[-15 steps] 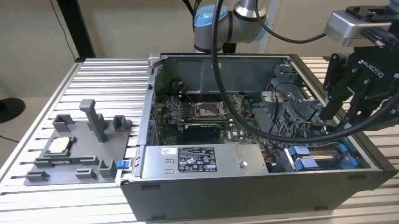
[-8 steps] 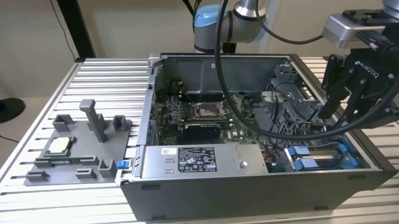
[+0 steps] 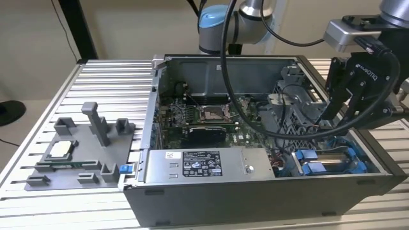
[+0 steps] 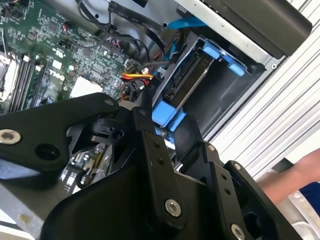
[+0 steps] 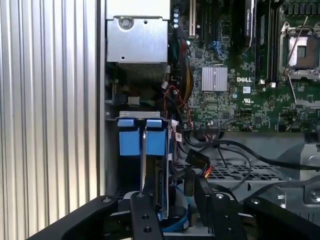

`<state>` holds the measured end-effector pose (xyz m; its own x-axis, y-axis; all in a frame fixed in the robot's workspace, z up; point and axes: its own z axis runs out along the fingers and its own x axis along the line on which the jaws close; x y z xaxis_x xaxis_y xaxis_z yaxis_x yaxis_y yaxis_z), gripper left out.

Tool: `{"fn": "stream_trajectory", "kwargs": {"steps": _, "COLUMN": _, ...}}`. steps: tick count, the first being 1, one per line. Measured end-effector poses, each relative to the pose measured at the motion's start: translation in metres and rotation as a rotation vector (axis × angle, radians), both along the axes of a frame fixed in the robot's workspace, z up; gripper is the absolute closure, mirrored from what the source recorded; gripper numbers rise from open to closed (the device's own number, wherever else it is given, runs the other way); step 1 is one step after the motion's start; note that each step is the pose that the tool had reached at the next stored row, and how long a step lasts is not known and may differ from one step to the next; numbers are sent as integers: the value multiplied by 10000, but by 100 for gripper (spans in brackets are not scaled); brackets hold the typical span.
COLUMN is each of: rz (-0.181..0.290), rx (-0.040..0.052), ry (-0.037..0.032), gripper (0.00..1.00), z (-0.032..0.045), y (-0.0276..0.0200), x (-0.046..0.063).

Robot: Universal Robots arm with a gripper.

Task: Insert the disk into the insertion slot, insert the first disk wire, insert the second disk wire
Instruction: 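Insert the first disk wire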

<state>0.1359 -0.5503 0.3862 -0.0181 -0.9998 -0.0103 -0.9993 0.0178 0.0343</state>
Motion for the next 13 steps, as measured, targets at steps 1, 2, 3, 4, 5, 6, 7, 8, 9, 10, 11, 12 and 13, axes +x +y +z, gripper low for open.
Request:
{"fn": "stream_trajectory", "kwargs": {"steps": 1, "rz": 0, "rx": 1, "ry": 0, "gripper": 0, "z": -13, "y": 18, "x": 4}}
{"fn": "stream_trajectory", "kwargs": {"steps": 2, "rz": 1, "rx": 1, "ry": 0, "gripper": 0, "z": -27, "y": 37, "x": 8}}
{"fn": "stream_trajectory", "kwargs": {"steps": 3, "rz": 0, "rx": 1, "ry": 0, "gripper": 0, "z": -39, "y": 54, "x": 11}}
{"fn": "stream_trajectory", "kwargs": {"steps": 4, "rz": 1, "rx": 0, "ry": 0, "gripper": 0, "z": -50, "y": 70, "x": 14}}
{"fn": "stream_trajectory", "kwargs": {"steps": 5, "rz": 0, "rx": 0, "ry": 0, "gripper": 0, "z": -61, "y": 85, "x": 18}}
{"fn": "stream_trajectory", "kwargs": {"steps": 6, "rz": 0, "rx": 0, "ry": 0, "gripper": 0, "z": -69, "y": 96, "x": 21}}
{"fn": "stream_trajectory", "kwargs": {"steps": 7, "rz": -1, "rx": 0, "ry": 0, "gripper": 0, "z": -75, "y": 102, "x": 22}}
{"fn": "stream_trajectory", "kwargs": {"steps": 8, "rz": -2, "rx": 1, "ry": 0, "gripper": 0, "z": -79, "y": 106, "x": 23}}
{"fn": "stream_trajectory", "kwargs": {"steps": 9, "rz": -2, "rx": 3, "ry": 0, "gripper": 0, "z": -81, "y": 107, "x": 23}}
{"fn": "stream_trajectory", "kwargs": {"steps": 10, "rz": 0, "rx": 1, "ry": 0, "gripper": 0, "z": -81, "y": 107, "x": 24}}
{"fn": "stream_trajectory", "kwargs": {"steps": 11, "rz": 0, "rx": 0, "ry": 0, "gripper": 0, "z": -81, "y": 107, "x": 24}}
{"fn": "stream_trajectory", "kwargs": {"steps": 12, "rz": 0, "rx": -1, "ry": 0, "gripper": 0, "z": -81, "y": 107, "x": 24}}
{"fn": "stream_trajectory", "kwargs": {"steps": 13, "rz": 0, "rx": 0, "ry": 0, "gripper": 0, "z": -81, "y": 107, "x": 24}}
